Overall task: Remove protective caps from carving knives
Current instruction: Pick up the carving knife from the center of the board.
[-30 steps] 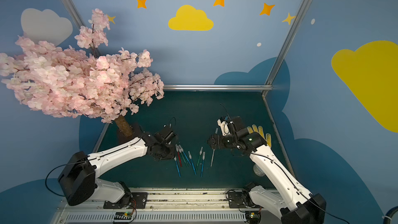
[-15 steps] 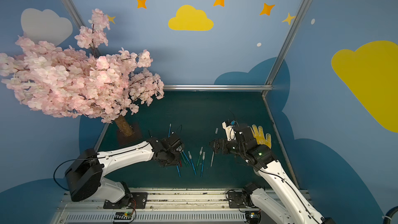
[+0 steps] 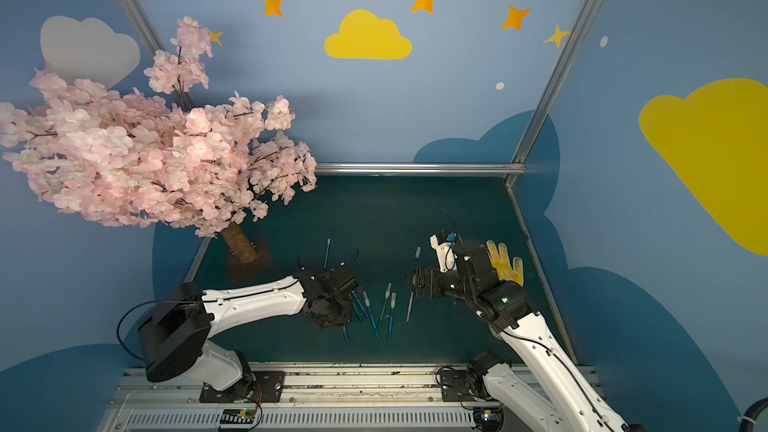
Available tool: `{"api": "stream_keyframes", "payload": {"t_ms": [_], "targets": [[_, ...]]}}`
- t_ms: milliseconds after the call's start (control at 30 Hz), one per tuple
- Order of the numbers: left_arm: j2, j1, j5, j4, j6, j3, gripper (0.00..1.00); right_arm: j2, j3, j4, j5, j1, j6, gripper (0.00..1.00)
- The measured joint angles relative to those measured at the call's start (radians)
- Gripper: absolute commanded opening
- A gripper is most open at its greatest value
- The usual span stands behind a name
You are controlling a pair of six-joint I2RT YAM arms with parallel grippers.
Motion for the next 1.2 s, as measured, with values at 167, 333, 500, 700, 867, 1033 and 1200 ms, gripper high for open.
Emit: {"api": "stream_keyframes", "payload": {"t_ms": [167, 333, 500, 700, 867, 1033, 1200], "targets": [[0.021, -0.003, -0.014, -0.004, -0.013, -0.001, 0.31, 0.0, 0.0, 0.0, 0.0, 0.0, 0.0, 0.96], [0.023, -0.004, -0.016, -0.005, -0.017, -0.001, 0.3, 0.0, 0.0, 0.0, 0.001, 0.0, 0.0, 0.96], [0.037, -0.005, -0.016, -0.004, -0.018, -0.001, 0.29, 0.0, 0.0, 0.0, 0.001, 0.0, 0.0, 0.96], [0.06, -0.005, -0.016, -0.002, -0.018, -0.001, 0.27, 0.001, -0.002, 0.0, -0.001, 0.0, 0.0, 0.97], [0.069, -0.005, -0.016, 0.002, -0.017, 0.0, 0.26, 0.001, -0.008, 0.0, -0.004, 0.0, 0.0, 0.96], [0.07, -0.006, -0.025, -0.005, -0.017, 0.0, 0.23, 0.003, -0.009, 0.001, -0.006, 0.0, 0.0, 0.96], [0.071, -0.011, -0.043, -0.013, -0.017, 0.001, 0.19, 0.005, -0.019, 0.008, -0.007, 0.0, 0.0, 0.96]]}}
